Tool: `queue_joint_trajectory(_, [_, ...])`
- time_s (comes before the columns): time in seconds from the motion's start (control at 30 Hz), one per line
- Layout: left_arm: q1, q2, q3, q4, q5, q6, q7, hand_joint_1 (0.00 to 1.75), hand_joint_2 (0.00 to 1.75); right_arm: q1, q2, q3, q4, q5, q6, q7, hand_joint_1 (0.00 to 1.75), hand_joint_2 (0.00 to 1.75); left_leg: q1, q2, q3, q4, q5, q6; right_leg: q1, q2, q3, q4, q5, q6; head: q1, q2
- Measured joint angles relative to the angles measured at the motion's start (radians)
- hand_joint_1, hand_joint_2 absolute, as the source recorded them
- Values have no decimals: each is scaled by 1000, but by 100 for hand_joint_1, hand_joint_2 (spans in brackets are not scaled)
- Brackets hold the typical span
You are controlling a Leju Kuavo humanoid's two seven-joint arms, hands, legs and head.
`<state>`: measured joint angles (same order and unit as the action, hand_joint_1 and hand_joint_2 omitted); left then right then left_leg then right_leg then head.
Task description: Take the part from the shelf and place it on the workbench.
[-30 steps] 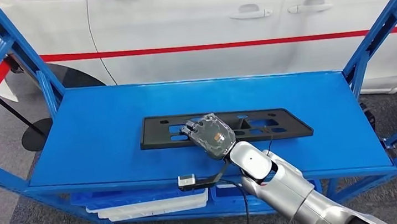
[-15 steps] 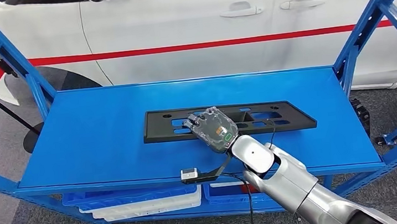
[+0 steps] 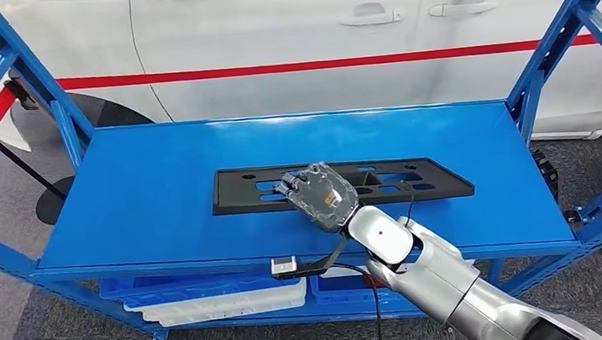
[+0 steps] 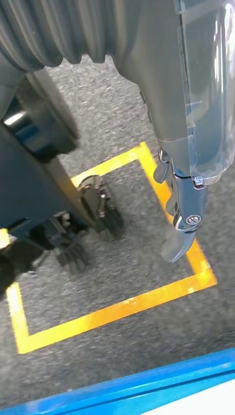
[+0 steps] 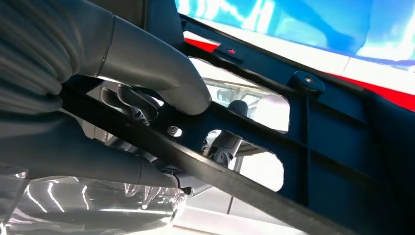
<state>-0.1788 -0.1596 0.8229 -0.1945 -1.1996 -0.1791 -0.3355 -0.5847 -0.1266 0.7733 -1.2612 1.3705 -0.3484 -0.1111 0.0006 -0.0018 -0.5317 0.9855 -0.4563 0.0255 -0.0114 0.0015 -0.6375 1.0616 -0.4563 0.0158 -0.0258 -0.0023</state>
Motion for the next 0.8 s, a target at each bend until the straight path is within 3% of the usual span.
queue_joint_trajectory(0.1, [0,-1,0,0,0,-2,-2,0,175,-2,0,1,1,0,0,1,175,175,1,3,-18,0,13,8,-3,0,-71,179,-106,11,0,0])
queue_joint_trajectory(0.13, [1,-2,-1,0,0,-2,-2,0,175,-2,0,2,2,0,0,1,175,175,1,3,-25,4,15,7,-4,0,-87,227,-121,15,0,0])
queue_joint_trajectory(0.17, [2,-2,-1,0,-1,-2,-2,0,175,-2,0,2,3,0,0,1,175,175,2,3,-32,10,16,7,-6,0,-86,241,-117,18,0,0])
queue_joint_trajectory(0.2, [2,-4,-2,-1,-3,-2,-3,0,175,-3,0,2,4,0,0,1,175,175,3,3,-39,16,16,5,-8,-1,-66,215,-96,21,0,0])
queue_joint_trajectory(0.27, [2,-7,-6,-1,-7,-1,-6,0,175,-7,0,2,4,1,0,1,175,175,3,2,-51,32,14,0,-12,-2,12,88,-45,21,0,0])
queue_joint_trajectory(0.33, [1,-9,-14,-2,-10,1,-10,0,175,-12,-1,2,5,1,0,1,175,175,1,1,-62,45,14,-10,-9,-1,58,1,-25,12,0,0])
queue_joint_trajectory(0.47, [0,-9,-25,-2,-14,2,-12,0,175,-18,-2,2,10,-1,-1,1,175,175,2,0,-77,56,12,-33,-7,0,50,-20,-15,-18,0,0])
queue_joint_trajectory(0.53, [0,-9,-29,-2,-15,2,-12,0,175,-21,-1,3,12,-1,-1,1,175,175,5,0,-102,118,-39,-44,-11,-3,43,-28,-3,-33,0,0])
queue_joint_trajectory(0.6, [0,-9,-33,-2,-17,1,-11,0,175,-23,-1,4,14,-1,-1,3,175,175,9,0,-147,243,-113,-54,-9,-4,32,-28,6,-39,0,0])
queue_joint_trajectory(0.67, [1,-9,-35,-2,-18,0,-11,0,175,-21,-1,6,19,0,-1,6,175,175,12,0,-166,322,-139,-60,-8,-5,21,-27,14,-38,0,0])
queue_joint_trajectory(0.7, [1,-9,-37,-2,-18,0,-10,0,175,-21,-1,8,21,2,-1,8,175,175,13,0,-152,309,-124,-61,-9,-5,17,-27,18,-37,0,0])
queue_joint_trajectory(0.73, [0,-9,-39,-2,-18,-1,-10,0,175,-21,-1,9,22,4,0,11,175,175,13,0,-118,257,-95,-60,-9,-5,13,-26,22,-34,0,0])
queue_joint_trajectory(0.8, [-2,-9,-44,-3,-17,-3,-10,0,175,-21,-1,10,23,8,0,16,175,175,11,0,-33,113,-47,-51,-8,-4,8,-25,28,-27,0,0])
